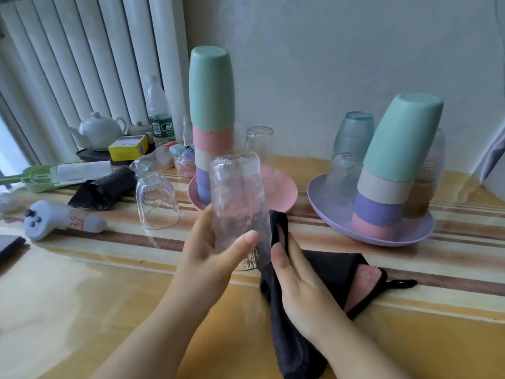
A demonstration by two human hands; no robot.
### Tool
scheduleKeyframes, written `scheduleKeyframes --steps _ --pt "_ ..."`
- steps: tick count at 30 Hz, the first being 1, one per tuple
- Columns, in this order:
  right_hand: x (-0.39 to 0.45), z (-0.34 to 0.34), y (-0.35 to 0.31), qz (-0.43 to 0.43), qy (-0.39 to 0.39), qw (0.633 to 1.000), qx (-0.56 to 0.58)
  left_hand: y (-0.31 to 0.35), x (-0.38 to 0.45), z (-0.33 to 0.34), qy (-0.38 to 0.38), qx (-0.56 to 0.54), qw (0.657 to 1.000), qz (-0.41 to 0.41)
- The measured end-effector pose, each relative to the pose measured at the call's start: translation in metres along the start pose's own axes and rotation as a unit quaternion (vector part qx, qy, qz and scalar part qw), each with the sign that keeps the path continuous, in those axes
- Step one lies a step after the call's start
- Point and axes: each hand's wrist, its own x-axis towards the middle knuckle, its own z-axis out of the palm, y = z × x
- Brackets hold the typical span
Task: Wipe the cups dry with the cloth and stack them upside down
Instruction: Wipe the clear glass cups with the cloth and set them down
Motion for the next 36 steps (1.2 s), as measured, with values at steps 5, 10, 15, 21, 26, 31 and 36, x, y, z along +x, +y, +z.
scheduleKeyframes --steps 5,10,15,21,26,31,36 --pt "0.004 0.004 0.011 -0.021 -0.006 0.996 -0.092 -0.017 0.009 -0.014 0.114 0.060 0.991 -0.039" --pt "0.004 0.003 0.012 -0.003 -0.009 0.993 -0.118 -0.031 0.019 -0.029 0.190 0.119 0.970 -0.096" --pt "0.003 -0.001 0.012 0.004 -0.010 0.993 -0.117 -0.024 0.029 -0.040 0.170 0.206 0.952 -0.146" --pt "0.004 -0.002 0.011 0.003 0.001 0.994 -0.111 -0.008 0.028 -0.066 0.188 0.268 0.934 -0.145" --pt "0.005 -0.002 0.010 0.008 -0.001 0.993 -0.115 -0.006 0.029 -0.088 0.190 0.292 0.923 -0.165" --pt "0.006 -0.002 0.012 0.010 -0.003 0.993 -0.118 -0.014 0.039 -0.095 0.181 0.296 0.923 -0.165" --pt "0.006 -0.003 0.014 0.005 -0.003 0.993 -0.117 -0.019 0.054 -0.097 0.176 0.303 0.922 -0.166"
